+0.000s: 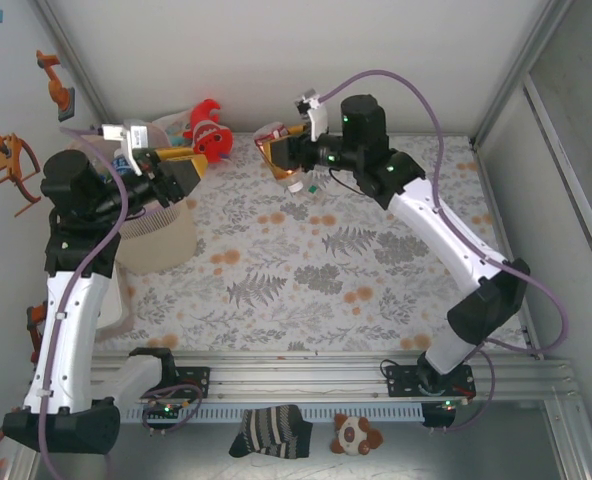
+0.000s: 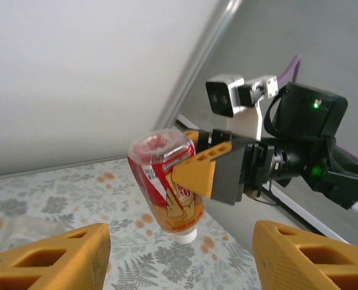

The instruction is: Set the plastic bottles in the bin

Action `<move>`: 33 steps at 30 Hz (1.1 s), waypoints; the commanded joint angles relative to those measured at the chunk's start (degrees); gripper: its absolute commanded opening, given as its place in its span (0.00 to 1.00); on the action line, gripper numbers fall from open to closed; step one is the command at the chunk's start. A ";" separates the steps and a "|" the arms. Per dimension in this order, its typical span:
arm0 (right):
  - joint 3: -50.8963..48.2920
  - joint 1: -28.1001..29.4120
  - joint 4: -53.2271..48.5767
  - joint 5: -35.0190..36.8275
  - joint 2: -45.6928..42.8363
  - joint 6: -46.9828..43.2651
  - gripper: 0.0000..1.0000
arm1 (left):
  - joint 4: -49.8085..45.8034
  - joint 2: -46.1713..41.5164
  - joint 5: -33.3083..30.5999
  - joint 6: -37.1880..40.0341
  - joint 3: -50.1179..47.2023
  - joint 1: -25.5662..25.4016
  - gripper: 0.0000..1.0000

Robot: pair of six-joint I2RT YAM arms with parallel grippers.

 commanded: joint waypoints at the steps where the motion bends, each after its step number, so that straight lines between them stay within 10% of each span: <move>1: -0.86 0.02 8.28 -5.15 -2.32 5.68 0.51 | 5.78 0.46 3.16 0.60 -0.05 -2.86 0.66; 24: -3.83 2.13 30.07 -14.80 -4.94 24.34 0.51 | 15.03 11.43 1.01 3.61 5.08 -22.87 0.72; 33: -5.63 2.18 25.29 -11.63 -7.81 19.70 0.51 | 9.31 11.70 -13.19 5.83 5.46 -23.27 0.71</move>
